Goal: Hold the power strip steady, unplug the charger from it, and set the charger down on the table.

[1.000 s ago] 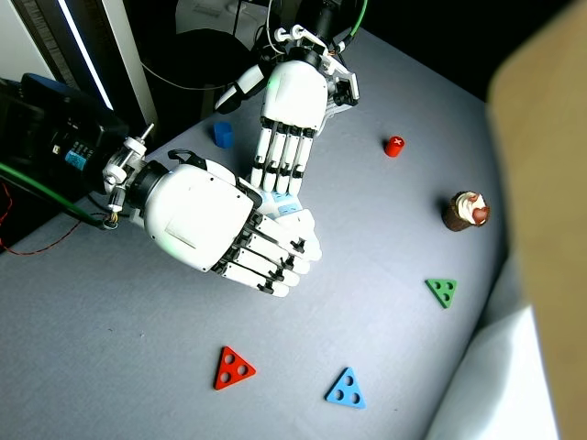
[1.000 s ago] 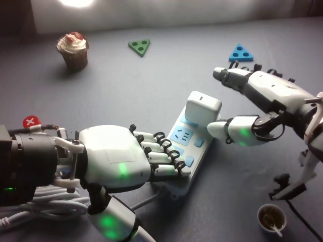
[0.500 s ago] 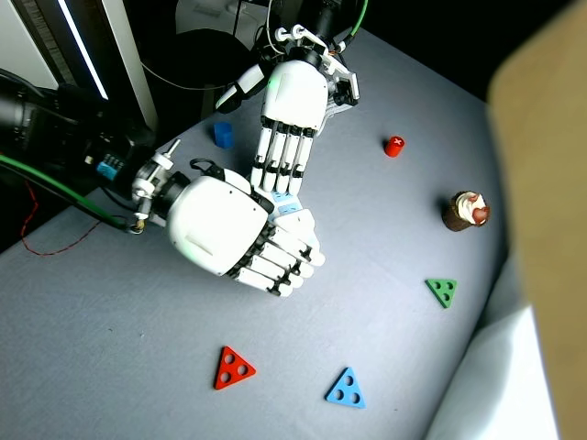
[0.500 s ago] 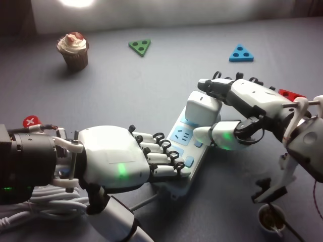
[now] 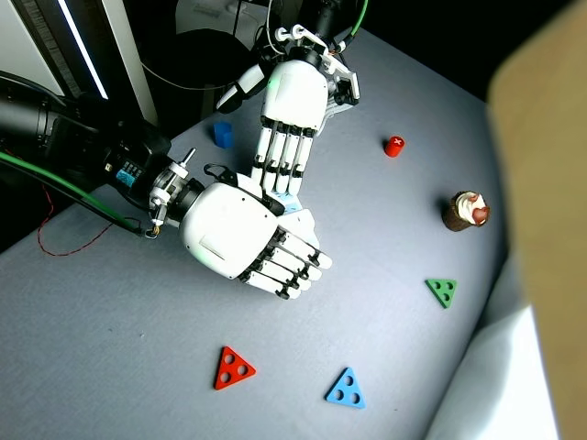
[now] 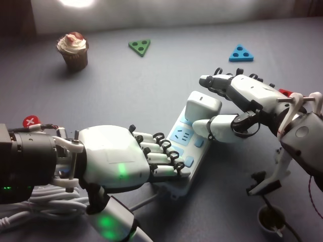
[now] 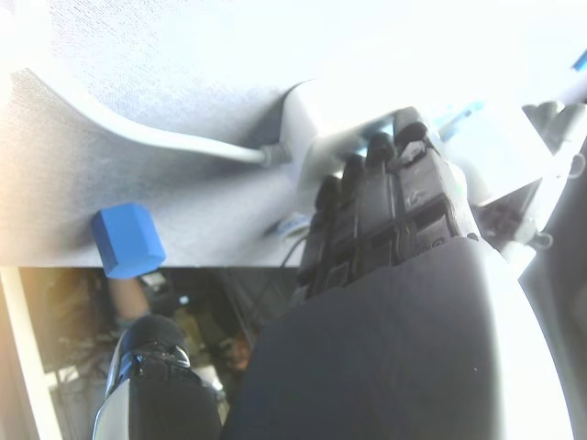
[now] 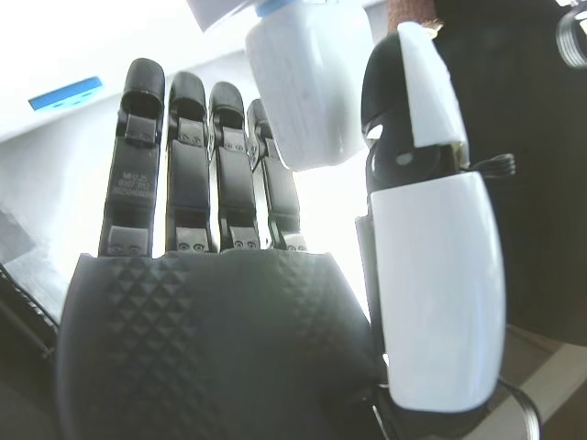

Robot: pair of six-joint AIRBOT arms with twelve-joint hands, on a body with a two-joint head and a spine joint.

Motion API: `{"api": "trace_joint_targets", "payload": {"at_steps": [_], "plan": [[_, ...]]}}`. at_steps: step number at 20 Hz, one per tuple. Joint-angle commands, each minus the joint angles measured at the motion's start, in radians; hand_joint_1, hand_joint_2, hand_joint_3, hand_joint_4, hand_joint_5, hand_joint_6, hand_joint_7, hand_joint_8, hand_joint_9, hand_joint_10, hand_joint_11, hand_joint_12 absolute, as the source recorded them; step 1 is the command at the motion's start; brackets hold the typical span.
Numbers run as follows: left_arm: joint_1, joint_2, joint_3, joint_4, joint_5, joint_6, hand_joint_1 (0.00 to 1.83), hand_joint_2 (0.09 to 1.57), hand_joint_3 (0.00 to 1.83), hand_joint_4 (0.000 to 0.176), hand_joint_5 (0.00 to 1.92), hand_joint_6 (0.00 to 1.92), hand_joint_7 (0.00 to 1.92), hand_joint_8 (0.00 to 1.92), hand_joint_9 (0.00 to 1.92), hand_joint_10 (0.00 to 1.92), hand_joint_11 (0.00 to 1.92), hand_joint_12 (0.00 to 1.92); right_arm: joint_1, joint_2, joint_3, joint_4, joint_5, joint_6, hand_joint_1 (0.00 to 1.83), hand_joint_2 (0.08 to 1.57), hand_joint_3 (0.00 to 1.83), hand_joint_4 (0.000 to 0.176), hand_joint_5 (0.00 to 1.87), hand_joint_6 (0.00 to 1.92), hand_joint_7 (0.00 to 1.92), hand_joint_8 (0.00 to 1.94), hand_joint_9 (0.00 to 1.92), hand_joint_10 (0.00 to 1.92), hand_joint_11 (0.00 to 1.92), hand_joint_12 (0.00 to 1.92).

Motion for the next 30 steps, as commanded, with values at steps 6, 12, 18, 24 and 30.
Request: {"api": "trace_joint_targets", "payload": {"at_steps": [6, 12, 18, 24, 30], "plan": [[-0.001, -0.012, 0.003, 0.057, -0.031, -0.051, 0.00, 0.92, 0.00, 0.000, 0.12, 0.00, 0.15, 0.00, 0.14, 0.00, 0.15, 0.06, 0.011, 0.007, 0.005, -0.060, 0.073, 0.013, 0.98, 1.07, 0.00, 0.000, 0.34, 0.01, 0.37, 0.01, 0.37, 0.01, 0.33, 0.22], [-0.009, -0.015, 0.007, 0.087, -0.032, -0.077, 0.00, 0.91, 0.00, 0.000, 0.12, 0.00, 0.14, 0.01, 0.14, 0.01, 0.14, 0.06, 0.004, 0.007, -0.005, -0.115, 0.094, 0.014, 0.95, 1.10, 0.01, 0.000, 0.34, 0.00, 0.37, 0.01, 0.36, 0.01, 0.30, 0.22], [-0.012, -0.017, 0.009, 0.087, -0.032, -0.080, 0.00, 0.92, 0.00, 0.000, 0.12, 0.00, 0.14, 0.00, 0.14, 0.00, 0.14, 0.06, 0.004, 0.007, -0.004, -0.111, 0.094, 0.016, 0.93, 1.11, 0.00, 0.000, 0.35, 0.00, 0.37, 0.00, 0.36, 0.00, 0.30, 0.24], [-0.015, -0.017, 0.011, 0.088, -0.032, -0.081, 0.00, 0.92, 0.00, 0.000, 0.13, 0.00, 0.16, 0.01, 0.15, 0.01, 0.16, 0.06, 0.002, 0.007, -0.005, -0.102, 0.094, 0.017, 1.01, 1.09, 0.00, 0.000, 0.44, 0.01, 0.47, 0.01, 0.46, 0.01, 0.36, 0.29], [-0.018, -0.016, 0.015, 0.089, -0.033, -0.083, 0.00, 0.91, 0.00, 0.000, 0.14, 0.01, 0.16, 0.01, 0.16, 0.01, 0.16, 0.06, 0.002, 0.007, -0.005, -0.102, 0.094, 0.017, 1.38, 1.09, 0.00, 0.000, 0.91, 0.97, 1.13, 0.69, 0.96, 1.14, 0.88, 0.79]]}}
